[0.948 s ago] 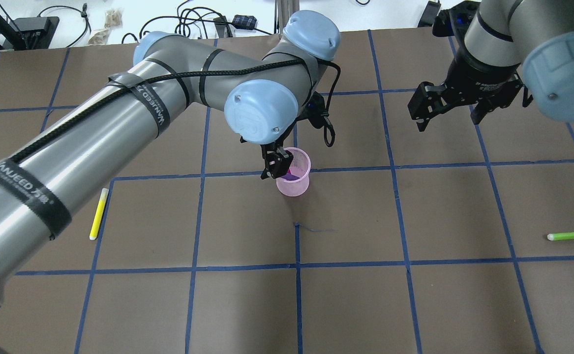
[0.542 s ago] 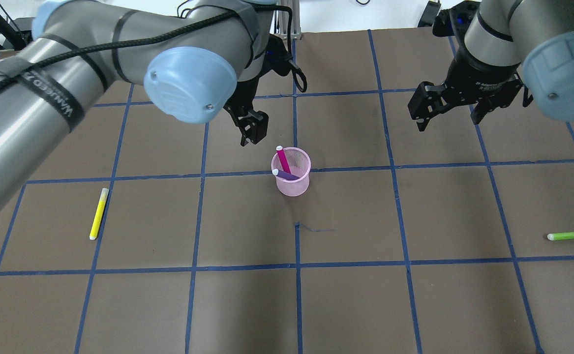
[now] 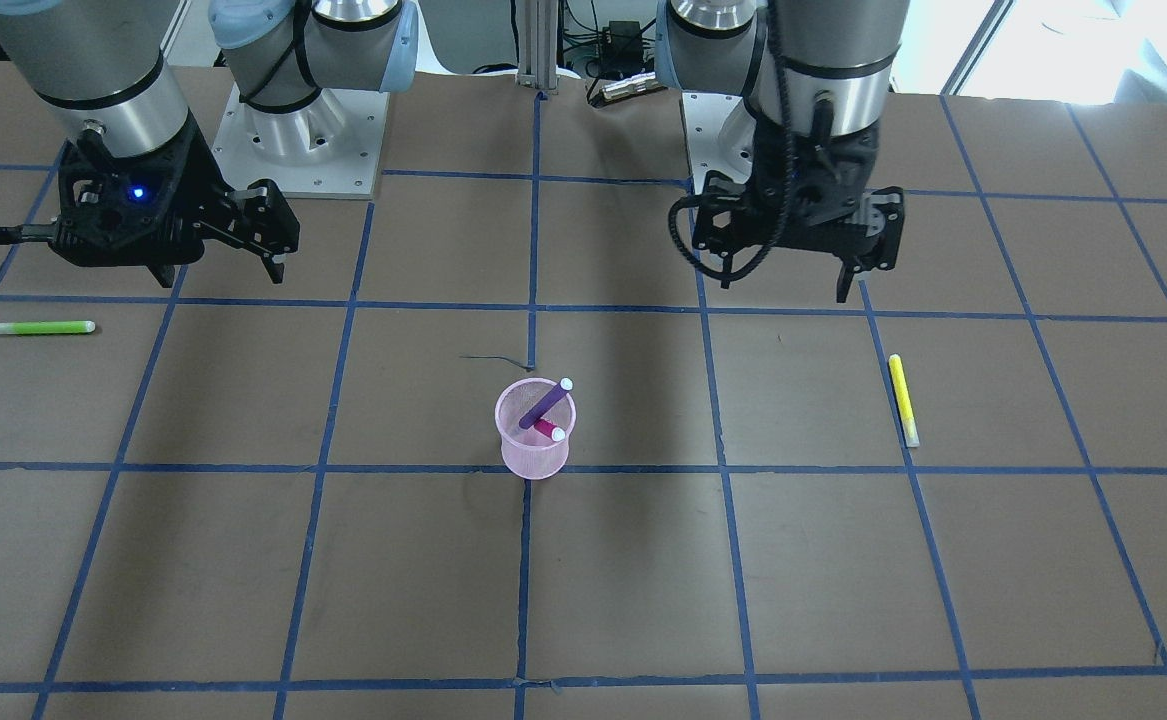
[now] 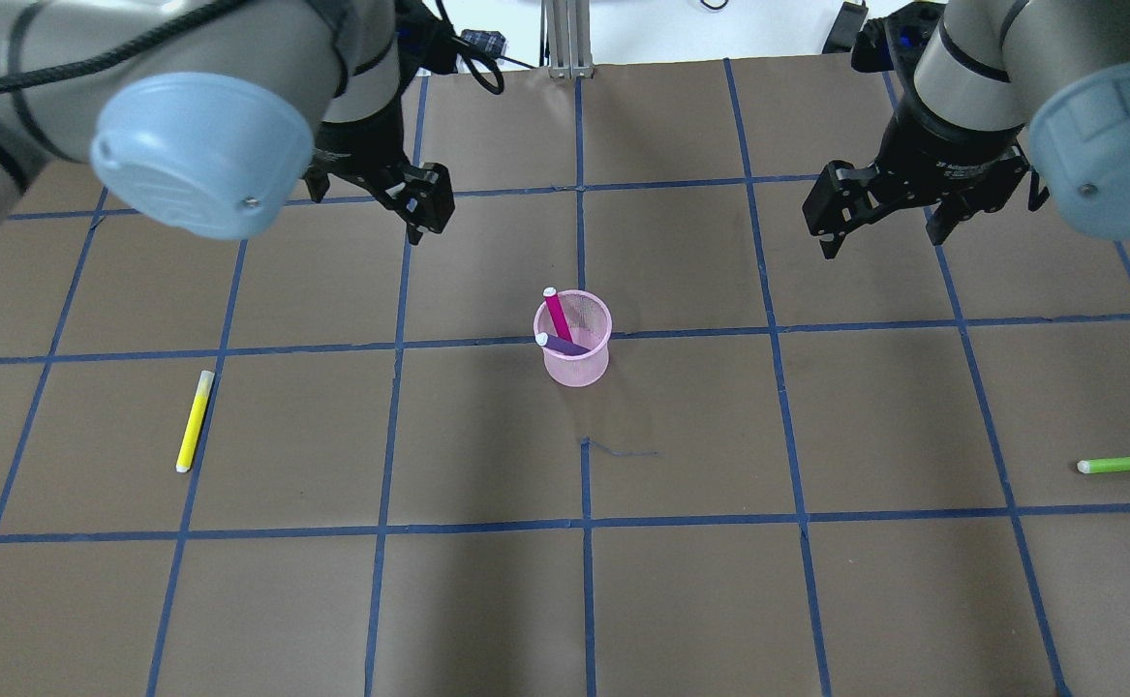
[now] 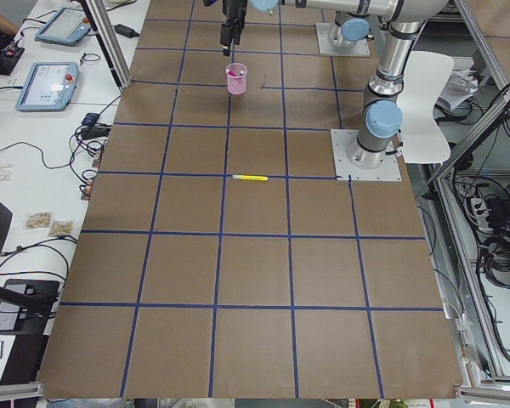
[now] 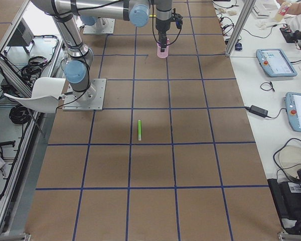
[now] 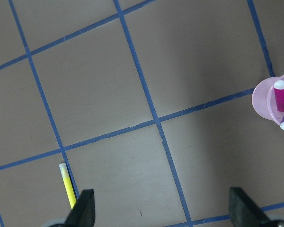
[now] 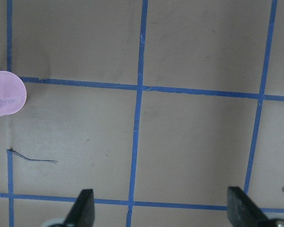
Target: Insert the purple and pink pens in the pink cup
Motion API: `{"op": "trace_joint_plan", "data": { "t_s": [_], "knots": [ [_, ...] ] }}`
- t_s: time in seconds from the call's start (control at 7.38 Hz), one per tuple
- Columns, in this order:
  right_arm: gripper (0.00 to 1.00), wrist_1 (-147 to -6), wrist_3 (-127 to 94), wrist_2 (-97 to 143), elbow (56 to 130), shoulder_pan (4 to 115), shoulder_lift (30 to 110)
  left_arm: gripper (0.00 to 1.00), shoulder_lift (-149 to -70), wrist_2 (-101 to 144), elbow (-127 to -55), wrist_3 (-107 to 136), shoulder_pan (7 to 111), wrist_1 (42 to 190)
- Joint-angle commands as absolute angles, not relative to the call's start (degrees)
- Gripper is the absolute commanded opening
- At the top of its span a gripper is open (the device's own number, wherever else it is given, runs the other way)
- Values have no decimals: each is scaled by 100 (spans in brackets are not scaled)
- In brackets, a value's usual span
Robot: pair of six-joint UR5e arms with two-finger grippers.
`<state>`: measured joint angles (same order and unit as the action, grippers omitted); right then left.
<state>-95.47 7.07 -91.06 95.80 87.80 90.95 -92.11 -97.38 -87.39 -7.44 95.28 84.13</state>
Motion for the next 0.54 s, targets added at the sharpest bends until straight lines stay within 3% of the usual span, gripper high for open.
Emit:
{"op": "trace_joint_plan", "data": {
  "t_s": [0.0, 0.41],
  "knots": [
    [100, -9554, 703, -9105, 9580, 8780, 9097, 100, -8773, -9196, -8937, -659, 8739, 8481],
    [100, -9554, 703, -9088, 9580, 8789, 9105, 100, -8456, -9141, -9421, -300, 8719, 8490]
  ]
}}
